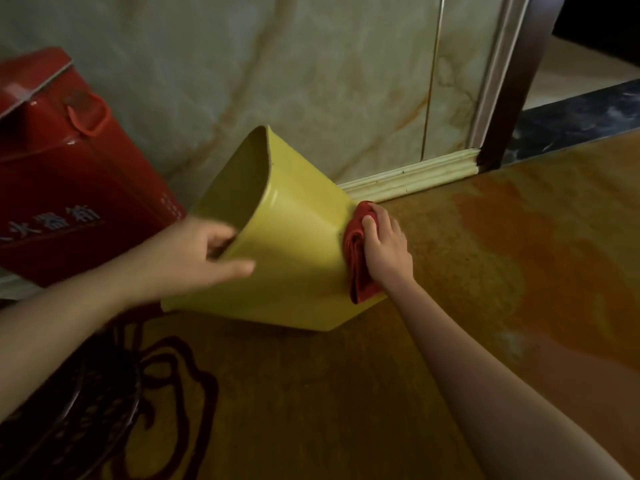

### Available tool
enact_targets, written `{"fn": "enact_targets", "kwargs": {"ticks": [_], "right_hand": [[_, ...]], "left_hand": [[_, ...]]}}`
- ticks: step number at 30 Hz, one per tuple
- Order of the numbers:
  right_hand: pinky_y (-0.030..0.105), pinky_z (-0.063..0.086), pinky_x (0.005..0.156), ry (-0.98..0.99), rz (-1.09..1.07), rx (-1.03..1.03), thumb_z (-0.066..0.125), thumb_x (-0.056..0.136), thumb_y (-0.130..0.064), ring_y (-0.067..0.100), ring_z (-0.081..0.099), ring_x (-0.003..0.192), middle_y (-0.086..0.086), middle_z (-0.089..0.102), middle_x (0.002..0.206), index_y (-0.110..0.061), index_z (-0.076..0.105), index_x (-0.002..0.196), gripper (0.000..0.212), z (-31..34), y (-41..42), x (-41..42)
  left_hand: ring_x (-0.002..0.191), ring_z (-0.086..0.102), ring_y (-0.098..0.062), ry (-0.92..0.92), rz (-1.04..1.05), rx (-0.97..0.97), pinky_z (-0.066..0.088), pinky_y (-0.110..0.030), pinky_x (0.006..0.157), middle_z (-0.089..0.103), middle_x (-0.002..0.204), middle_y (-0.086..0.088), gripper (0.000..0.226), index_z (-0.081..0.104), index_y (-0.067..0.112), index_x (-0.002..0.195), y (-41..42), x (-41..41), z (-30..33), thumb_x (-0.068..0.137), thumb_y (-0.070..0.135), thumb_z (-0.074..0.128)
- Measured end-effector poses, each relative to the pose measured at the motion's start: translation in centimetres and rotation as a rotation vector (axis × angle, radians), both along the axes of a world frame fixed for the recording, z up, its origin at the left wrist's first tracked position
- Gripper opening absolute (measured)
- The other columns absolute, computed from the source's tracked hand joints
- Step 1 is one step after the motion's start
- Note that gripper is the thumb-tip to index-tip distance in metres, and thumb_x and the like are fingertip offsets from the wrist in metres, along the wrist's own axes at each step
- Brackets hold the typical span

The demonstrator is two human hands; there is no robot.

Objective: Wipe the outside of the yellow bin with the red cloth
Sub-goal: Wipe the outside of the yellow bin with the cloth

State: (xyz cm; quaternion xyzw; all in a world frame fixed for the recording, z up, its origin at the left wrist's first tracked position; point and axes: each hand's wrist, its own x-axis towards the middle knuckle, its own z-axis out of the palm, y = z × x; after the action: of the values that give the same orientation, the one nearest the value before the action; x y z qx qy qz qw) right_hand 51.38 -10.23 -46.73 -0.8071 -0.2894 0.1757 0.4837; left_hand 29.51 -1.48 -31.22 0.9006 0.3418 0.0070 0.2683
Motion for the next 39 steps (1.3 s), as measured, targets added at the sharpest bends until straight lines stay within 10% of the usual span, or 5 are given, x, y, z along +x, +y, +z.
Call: {"fn": "enact_targets", "kwargs": {"ticks": [8, 12, 16, 27, 39], "right_hand": [[0.058, 0.019, 0.112, -0.254, 0.055, 0.277, 0.025, 0.086, -0.061, 0.022, 0.023, 0.140, 0.000, 0.021, 0.155, -0.037, 0.012, 0.144, 0.065, 1.4, -1.7, -4.0], [0.054, 0.008, 0.115, -0.513, 0.217, 0.404, 0.052, 0.086, -0.046, 0.018, 0.003, 0.147, 0.003, 0.006, 0.159, -0.030, 0.006, 0.148, 0.079, 3.4, -0.5, -4.9], [0.045, 0.016, 0.117, -0.634, 0.361, 0.461, 0.071, 0.071, -0.048, 0.019, 0.009, 0.146, 0.006, 0.014, 0.157, -0.026, 0.014, 0.146, 0.097, 3.0, -0.3, -1.8], [0.028, 0.025, 0.103, -0.119, 0.307, 0.060, 0.076, 0.054, -0.061, 0.001, 0.020, 0.127, -0.002, 0.019, 0.154, -0.058, -0.004, 0.134, 0.113, -4.4, -3.9, 2.9], [0.039, 0.044, 0.094, -0.095, -0.054, -0.008, 0.073, 0.066, -0.044, 0.022, 0.050, 0.121, -0.001, 0.049, 0.138, -0.037, 0.036, 0.136, 0.079, -4.3, -7.2, -2.4]], "left_hand": [[0.064, 0.062, -0.018, -0.089, -0.128, 0.435, 0.042, -0.030, 0.055, 0.062, 0.060, -0.001, 0.019, 0.058, 0.012, 0.064, 0.8, 0.9, -1.6, 0.083, 0.014, 0.059], [0.059, 0.055, -0.002, -0.117, -0.165, 0.412, 0.037, -0.008, 0.055, 0.058, 0.057, 0.011, 0.033, 0.052, 0.029, 0.058, 1.5, 3.1, -0.3, 0.081, 0.008, 0.060], [0.080, 0.065, 0.005, -0.017, -0.268, 0.220, 0.051, -0.017, 0.072, 0.073, 0.081, 0.006, 0.012, 0.071, 0.007, 0.085, 2.8, 4.2, 1.3, 0.082, 0.005, 0.060], [0.069, 0.064, 0.011, 0.071, -0.275, 0.073, 0.044, -0.001, 0.059, 0.065, 0.078, 0.035, 0.018, 0.071, 0.024, 0.090, 3.5, 8.6, 1.6, 0.082, 0.012, 0.060], [0.057, 0.053, 0.004, 0.009, -0.144, 0.244, 0.035, -0.004, 0.050, 0.070, 0.082, -0.010, 0.010, 0.069, 0.005, 0.084, 2.0, 10.7, 0.7, 0.079, 0.011, 0.064]]}}
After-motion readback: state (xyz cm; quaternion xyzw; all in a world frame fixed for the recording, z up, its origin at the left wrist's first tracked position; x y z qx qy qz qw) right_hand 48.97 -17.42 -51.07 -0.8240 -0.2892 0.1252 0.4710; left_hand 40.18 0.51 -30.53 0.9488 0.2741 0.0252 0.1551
